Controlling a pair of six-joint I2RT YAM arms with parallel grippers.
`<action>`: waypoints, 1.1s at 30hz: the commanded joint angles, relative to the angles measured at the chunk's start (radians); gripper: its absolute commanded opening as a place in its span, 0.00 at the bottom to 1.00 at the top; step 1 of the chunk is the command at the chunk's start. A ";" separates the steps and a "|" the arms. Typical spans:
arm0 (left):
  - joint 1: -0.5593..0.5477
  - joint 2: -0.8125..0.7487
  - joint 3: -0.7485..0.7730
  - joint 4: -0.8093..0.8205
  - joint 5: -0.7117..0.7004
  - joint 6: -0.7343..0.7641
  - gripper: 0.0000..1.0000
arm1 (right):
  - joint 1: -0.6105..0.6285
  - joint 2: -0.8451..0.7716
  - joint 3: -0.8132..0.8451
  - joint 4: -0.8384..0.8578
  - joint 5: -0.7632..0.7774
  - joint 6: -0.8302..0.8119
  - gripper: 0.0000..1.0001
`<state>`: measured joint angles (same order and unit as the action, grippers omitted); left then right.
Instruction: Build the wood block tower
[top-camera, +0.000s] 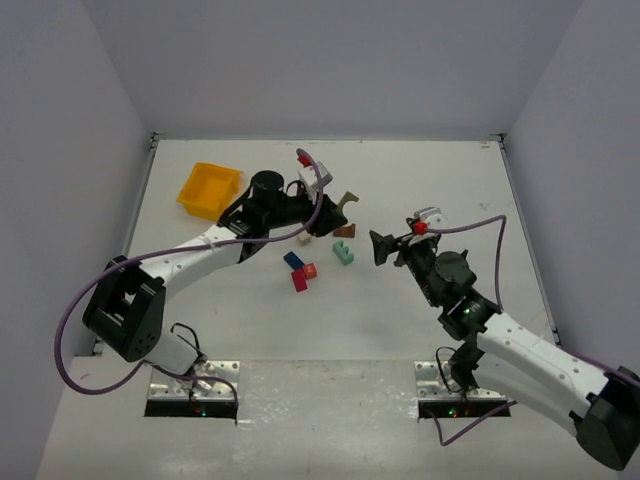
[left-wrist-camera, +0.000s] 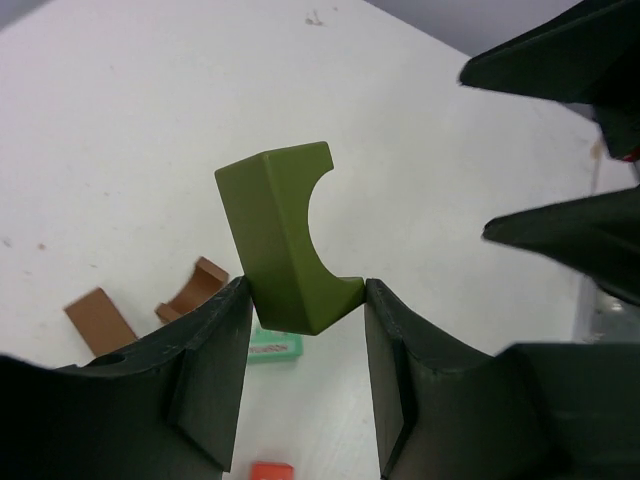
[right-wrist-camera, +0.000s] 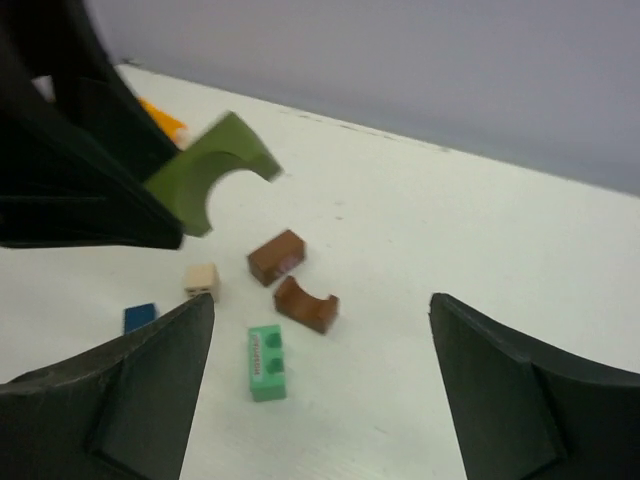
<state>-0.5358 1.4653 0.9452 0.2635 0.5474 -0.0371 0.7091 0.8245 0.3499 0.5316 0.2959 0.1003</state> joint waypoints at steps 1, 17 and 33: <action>-0.033 0.070 0.078 -0.019 -0.144 0.378 0.00 | -0.002 -0.147 0.044 -0.409 0.503 0.272 0.95; -0.300 0.488 0.453 -0.239 -0.443 0.933 0.00 | -0.459 -0.041 0.027 -0.800 0.264 0.705 0.99; -0.340 0.706 0.594 -0.238 -0.383 1.143 0.00 | -0.563 -0.033 -0.017 -0.743 0.252 0.709 0.99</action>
<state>-0.8677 2.1558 1.4971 -0.0035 0.0924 0.9964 0.1519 0.8381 0.3565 -0.2668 0.5679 0.8159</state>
